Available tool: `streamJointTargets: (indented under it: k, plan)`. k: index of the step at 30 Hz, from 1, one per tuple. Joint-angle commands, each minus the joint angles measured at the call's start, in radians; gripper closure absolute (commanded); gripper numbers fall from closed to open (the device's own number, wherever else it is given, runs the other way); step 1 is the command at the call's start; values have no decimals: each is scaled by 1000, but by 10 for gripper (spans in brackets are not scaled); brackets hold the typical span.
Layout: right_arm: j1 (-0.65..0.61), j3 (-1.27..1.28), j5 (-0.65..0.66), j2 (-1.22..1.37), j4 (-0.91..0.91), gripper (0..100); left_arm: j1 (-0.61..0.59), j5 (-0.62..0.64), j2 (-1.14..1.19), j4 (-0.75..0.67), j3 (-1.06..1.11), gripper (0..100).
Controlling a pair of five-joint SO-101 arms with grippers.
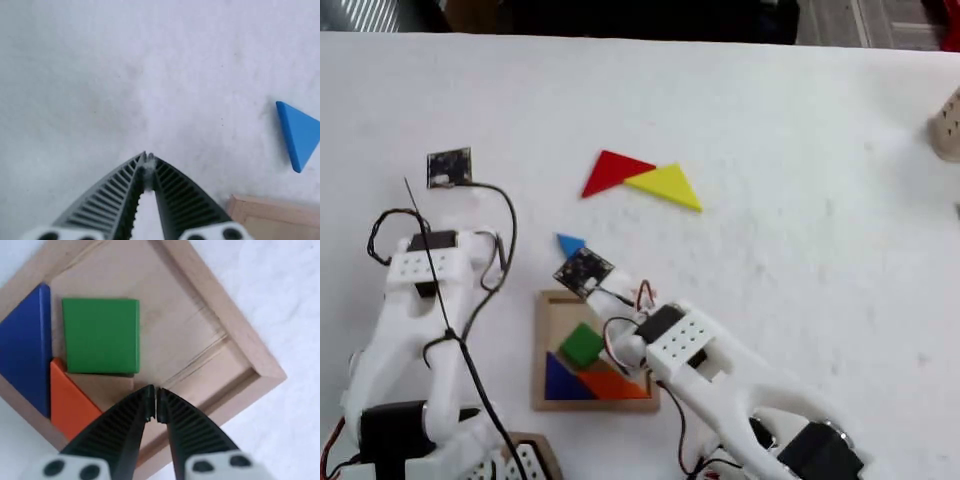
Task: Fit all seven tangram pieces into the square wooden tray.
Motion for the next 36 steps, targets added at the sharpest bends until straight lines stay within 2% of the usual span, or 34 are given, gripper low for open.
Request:
streamJointTargets:
  k: [1, 8, 19, 26, 36]
  plan:
    - [4, -41, 15, -2, 10, 981, -10, 5, -1, -18, -48, 980]
    - [-68, -40, 15, -5, 28, 981, -10, 5, -1, -18, -48, 980]
    - [-77, -44, 15, -5, 30, 981, -10, 3, -1, -18, -49, 980]
    - [-140, -48, 15, -5, 25, 981, -10, 3, -1, -38, -48, 980]
    - [-62, -68, 15, -7, 31, 981, -12, 3, -1, -38, -48, 980]
